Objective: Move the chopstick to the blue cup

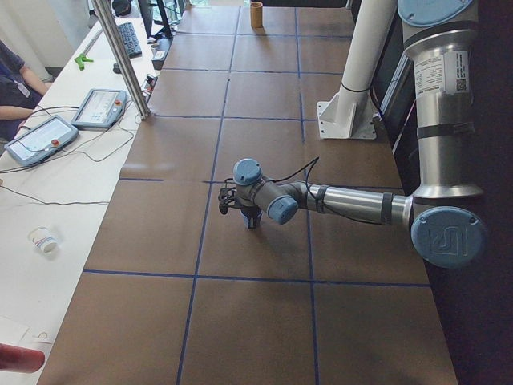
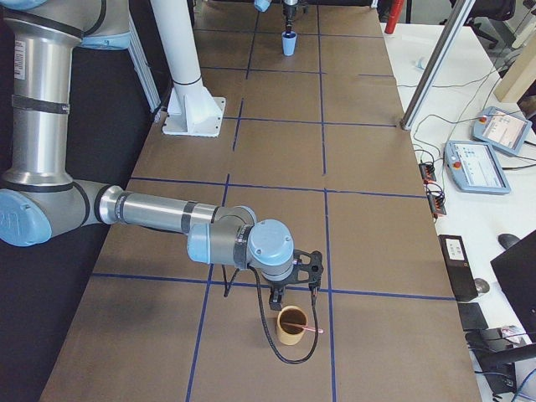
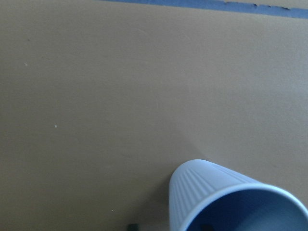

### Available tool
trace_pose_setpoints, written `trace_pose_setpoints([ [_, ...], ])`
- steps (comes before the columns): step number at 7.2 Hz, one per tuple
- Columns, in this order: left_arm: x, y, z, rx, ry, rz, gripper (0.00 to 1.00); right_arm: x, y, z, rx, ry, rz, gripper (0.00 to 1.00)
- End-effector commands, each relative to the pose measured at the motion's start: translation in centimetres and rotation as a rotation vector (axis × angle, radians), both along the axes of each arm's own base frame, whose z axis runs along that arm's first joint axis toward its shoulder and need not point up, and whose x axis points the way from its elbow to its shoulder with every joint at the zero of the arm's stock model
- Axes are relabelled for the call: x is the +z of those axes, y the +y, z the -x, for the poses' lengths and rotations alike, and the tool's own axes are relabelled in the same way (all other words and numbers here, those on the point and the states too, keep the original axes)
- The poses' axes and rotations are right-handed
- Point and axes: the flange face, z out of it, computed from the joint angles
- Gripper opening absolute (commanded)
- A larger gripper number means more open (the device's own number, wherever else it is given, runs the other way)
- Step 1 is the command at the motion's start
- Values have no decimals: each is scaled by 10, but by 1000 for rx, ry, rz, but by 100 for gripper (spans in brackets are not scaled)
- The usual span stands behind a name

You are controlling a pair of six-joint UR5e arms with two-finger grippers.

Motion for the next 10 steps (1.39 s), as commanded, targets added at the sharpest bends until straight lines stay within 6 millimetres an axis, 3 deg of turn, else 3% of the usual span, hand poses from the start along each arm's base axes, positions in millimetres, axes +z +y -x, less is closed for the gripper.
trace_pose_setpoints([
  [1, -13, -3, -4, 1, 14, -19, 7, 0, 1, -3, 7, -1, 1, 100],
  [2, -31, 3, 4, -4, 33, -33, 0, -1, 1, -3, 8, -1, -2, 100],
  [3, -60, 8, 9, -9, 23, -13, 0, 0, 1, -4, 10, -1, -1, 100],
  [4, -115, 13, 11, -8, -8, 35, 0, -1, 1, -4, 9, -1, -3, 100],
  [5, -179, 6, 6, -15, -22, 61, 0, -1, 1, -4, 11, -2, -3, 100],
  [6, -231, -8, -6, -51, -28, 111, 0, -6, 8, -3, 11, -3, -9, 100],
  [7, -285, -18, -38, -81, 2, 148, 0, -4, 11, -3, 10, 0, -7, 100],
  [8, -332, 1, -117, -47, 27, 225, 0, -5, 14, -3, 9, 0, -11, 100],
  [9, -386, -3, -183, -102, 28, 246, 0, -5, 14, -3, 10, 0, -8, 100],
  [10, -420, 0, -241, -102, 26, 284, 0, -5, 14, -3, 11, 0, -5, 100],
])
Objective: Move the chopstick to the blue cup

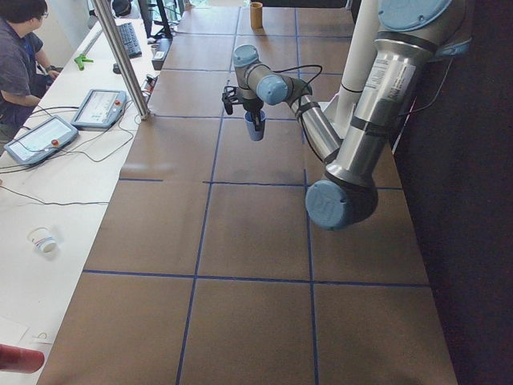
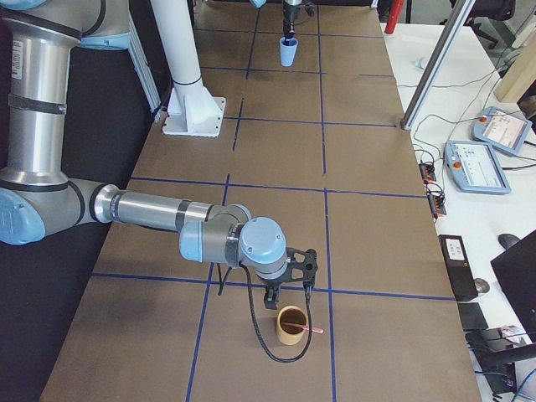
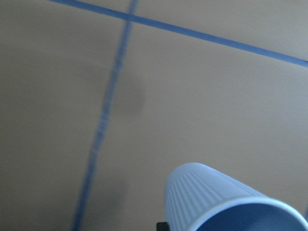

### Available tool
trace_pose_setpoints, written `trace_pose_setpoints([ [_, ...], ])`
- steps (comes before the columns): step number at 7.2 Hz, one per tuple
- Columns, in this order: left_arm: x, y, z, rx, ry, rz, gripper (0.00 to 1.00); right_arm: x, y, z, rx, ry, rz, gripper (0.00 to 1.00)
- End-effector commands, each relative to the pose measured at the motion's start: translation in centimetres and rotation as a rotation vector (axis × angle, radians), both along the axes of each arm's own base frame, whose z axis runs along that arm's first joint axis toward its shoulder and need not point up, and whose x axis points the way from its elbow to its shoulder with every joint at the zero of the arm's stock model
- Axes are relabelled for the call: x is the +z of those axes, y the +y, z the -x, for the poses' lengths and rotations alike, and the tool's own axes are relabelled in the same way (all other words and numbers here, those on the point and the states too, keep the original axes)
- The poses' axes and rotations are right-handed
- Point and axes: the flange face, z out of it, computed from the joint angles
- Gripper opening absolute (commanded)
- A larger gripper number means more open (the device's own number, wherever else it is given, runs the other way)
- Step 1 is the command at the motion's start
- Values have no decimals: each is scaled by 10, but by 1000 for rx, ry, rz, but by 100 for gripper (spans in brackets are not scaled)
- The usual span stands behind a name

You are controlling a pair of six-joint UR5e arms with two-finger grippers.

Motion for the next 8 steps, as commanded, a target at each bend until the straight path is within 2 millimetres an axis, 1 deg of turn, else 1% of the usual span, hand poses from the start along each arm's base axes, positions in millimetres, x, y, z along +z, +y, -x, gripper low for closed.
trace_pose_setpoints([
  [1, -71, 11, -100, -1, 14, 53, 0, 0, 1, 0, 1, 0, 3, 100],
  [2, -71, 11, -126, -9, 17, 8, 0, -1, 0, 0, 1, -2, 1, 100],
  [3, -61, 11, -155, -4, 30, -26, 0, -1, 0, 0, 1, -2, 1, 100],
  [4, -57, 14, -181, -5, 43, -9, 1, -2, 0, 0, 1, -1, -1, 100],
  [5, -65, 9, -196, -5, 53, -21, 1, -2, 0, 0, 1, -1, -1, 100],
  [6, -69, 14, -207, 6, 57, -25, 1, -1, 1, 0, 1, -2, 1, 100],
  [8, -63, 16, -214, 14, 44, -18, 2, 0, 3, 0, 1, -2, 4, 100],
])
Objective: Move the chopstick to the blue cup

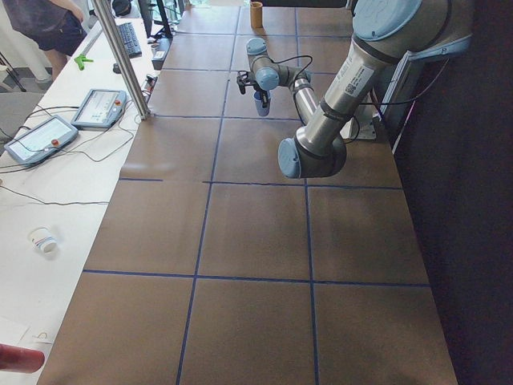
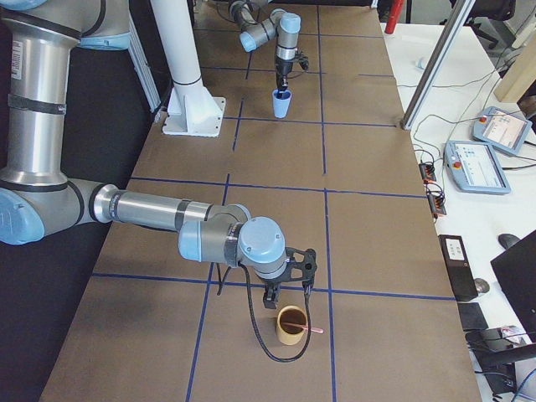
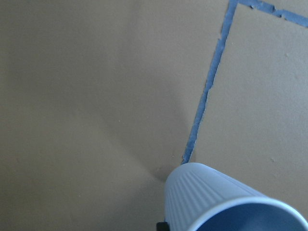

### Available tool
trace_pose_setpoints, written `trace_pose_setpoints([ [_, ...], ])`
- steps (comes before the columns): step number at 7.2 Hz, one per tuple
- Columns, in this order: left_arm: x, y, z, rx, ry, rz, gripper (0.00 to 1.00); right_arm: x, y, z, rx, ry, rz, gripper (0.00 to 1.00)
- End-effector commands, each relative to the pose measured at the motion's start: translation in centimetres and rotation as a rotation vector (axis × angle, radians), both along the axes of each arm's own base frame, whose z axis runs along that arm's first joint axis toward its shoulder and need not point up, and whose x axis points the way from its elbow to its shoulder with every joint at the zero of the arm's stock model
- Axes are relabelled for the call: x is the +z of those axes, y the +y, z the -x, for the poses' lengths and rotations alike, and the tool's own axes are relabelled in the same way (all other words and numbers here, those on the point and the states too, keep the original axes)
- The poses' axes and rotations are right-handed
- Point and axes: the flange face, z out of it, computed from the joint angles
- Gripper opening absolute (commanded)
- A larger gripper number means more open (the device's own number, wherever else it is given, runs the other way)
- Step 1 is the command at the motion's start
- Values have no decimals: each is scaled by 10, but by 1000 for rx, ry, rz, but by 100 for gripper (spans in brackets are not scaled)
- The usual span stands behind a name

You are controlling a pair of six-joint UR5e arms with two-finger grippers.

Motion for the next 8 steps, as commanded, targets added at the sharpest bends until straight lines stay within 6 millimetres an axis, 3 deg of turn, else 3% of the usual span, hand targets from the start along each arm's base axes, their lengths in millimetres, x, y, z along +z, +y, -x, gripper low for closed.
trace_pose_setpoints([
  [1, 4, 1, -7, 5, -9, 5, 2, 0, 1, 0, 0, 0, 1, 100],
  [6, 13, 2, -20, -1, -15, -11, 9, 0, 0, 0, -1, 0, -2, 100],
  [7, 14, 2, -20, 1, -13, -14, 63, -1, 0, 0, 0, 0, -2, 100],
  [8, 15, 2, -20, 1, 7, -27, 100, -1, 0, 0, -1, 2, -3, 100],
])
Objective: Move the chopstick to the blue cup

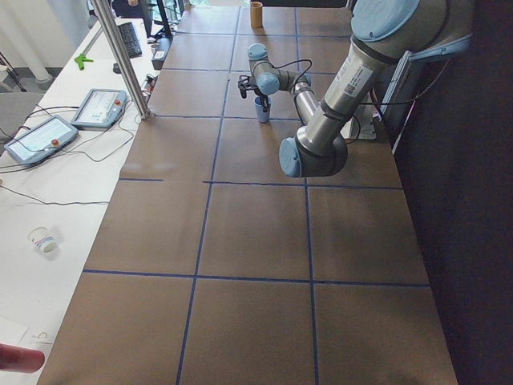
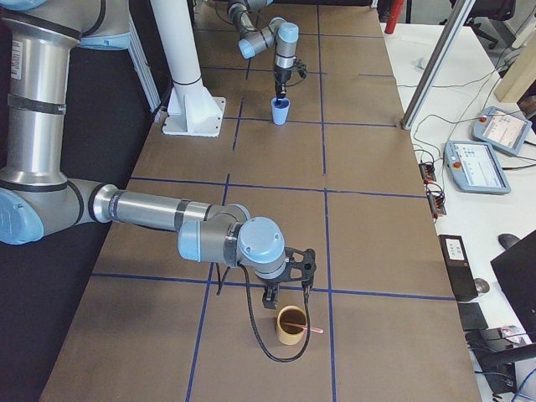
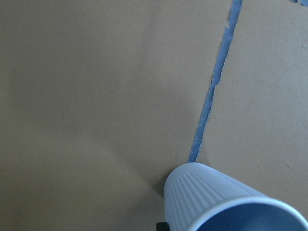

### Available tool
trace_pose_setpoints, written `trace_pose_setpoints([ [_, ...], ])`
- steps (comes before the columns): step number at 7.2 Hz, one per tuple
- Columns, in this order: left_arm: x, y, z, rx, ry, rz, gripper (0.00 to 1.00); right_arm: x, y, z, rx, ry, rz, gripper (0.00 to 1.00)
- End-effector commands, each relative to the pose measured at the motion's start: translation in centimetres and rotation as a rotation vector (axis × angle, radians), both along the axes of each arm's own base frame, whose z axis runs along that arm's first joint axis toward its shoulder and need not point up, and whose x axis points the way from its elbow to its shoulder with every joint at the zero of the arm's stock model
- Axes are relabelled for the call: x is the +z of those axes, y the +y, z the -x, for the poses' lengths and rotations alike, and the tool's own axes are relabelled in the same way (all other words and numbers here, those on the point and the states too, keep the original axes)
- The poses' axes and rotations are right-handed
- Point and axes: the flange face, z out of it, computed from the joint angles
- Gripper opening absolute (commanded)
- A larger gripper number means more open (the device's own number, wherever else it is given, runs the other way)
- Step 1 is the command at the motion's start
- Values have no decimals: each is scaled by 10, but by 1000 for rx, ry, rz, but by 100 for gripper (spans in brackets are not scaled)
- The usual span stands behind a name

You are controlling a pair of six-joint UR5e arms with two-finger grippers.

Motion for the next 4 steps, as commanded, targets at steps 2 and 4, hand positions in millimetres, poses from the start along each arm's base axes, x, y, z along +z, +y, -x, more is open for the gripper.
trace_pose_setpoints([
  [2, -6, 0, 7, -5, 28, -18, 100, -2, -1, 0, 1, 2, -3, 100],
  [4, -23, -16, 51, -44, 40, -18, 100, -2, -2, 0, 0, 2, -6, 100],
])
